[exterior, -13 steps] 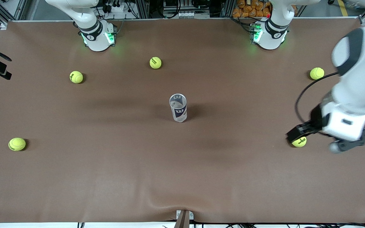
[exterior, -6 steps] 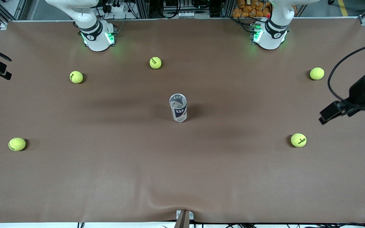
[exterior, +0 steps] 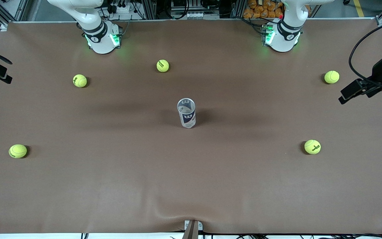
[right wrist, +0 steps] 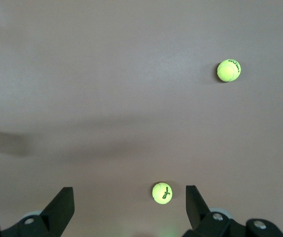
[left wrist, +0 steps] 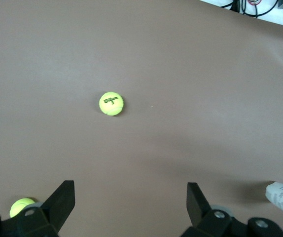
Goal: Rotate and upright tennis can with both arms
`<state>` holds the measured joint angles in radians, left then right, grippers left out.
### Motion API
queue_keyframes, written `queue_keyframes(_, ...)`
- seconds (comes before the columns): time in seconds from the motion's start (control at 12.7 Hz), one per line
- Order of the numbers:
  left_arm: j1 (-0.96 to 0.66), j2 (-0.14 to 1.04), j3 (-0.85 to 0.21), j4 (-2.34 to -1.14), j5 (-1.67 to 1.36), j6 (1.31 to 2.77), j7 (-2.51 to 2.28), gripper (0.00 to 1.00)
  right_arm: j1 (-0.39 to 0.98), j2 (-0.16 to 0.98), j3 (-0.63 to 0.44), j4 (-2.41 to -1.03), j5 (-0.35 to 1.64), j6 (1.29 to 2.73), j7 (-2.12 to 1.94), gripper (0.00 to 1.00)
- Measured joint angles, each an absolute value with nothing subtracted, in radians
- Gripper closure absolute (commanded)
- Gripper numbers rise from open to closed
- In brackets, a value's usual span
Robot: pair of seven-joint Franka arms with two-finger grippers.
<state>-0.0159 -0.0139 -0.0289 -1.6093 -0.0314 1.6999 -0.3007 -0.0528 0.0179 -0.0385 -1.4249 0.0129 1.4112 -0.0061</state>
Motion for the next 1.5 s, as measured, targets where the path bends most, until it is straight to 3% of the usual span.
queue_keyframes(1.5, -0.006, -0.005, 0.011, -1.553, -0.031, 1.689, -0.121, 0.0, -0.053, 0.02, -0.038, -1.425, 0.013, 1.412, -0.006, 0.0)
